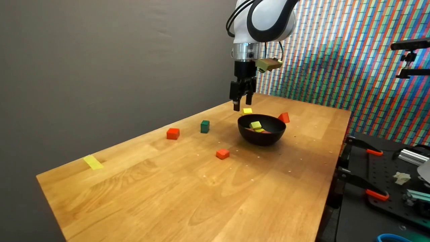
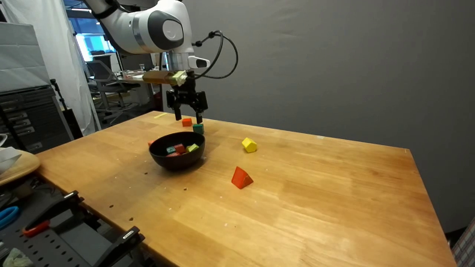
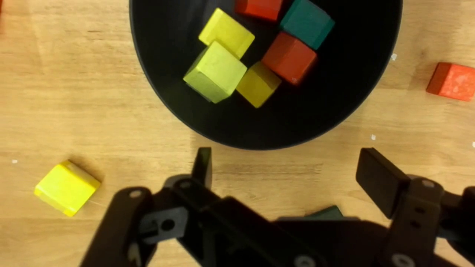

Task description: Remove all the contents from the black bowl.

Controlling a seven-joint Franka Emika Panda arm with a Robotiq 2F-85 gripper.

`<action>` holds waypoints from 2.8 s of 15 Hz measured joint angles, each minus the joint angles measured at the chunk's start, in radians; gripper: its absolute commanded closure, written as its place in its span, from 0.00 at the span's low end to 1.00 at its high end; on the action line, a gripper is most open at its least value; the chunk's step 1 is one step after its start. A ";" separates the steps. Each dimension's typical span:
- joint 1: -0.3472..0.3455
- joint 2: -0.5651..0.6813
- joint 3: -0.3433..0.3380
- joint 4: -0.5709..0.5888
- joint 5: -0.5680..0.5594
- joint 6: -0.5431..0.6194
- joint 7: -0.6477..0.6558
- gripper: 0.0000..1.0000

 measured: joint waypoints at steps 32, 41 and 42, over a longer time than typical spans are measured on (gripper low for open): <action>0.094 -0.059 -0.062 -0.254 0.000 0.193 0.127 0.56; 0.100 -0.047 -0.038 -0.210 -0.003 0.062 0.104 0.16; 0.099 -0.039 -0.041 -0.208 -0.003 0.084 0.110 0.09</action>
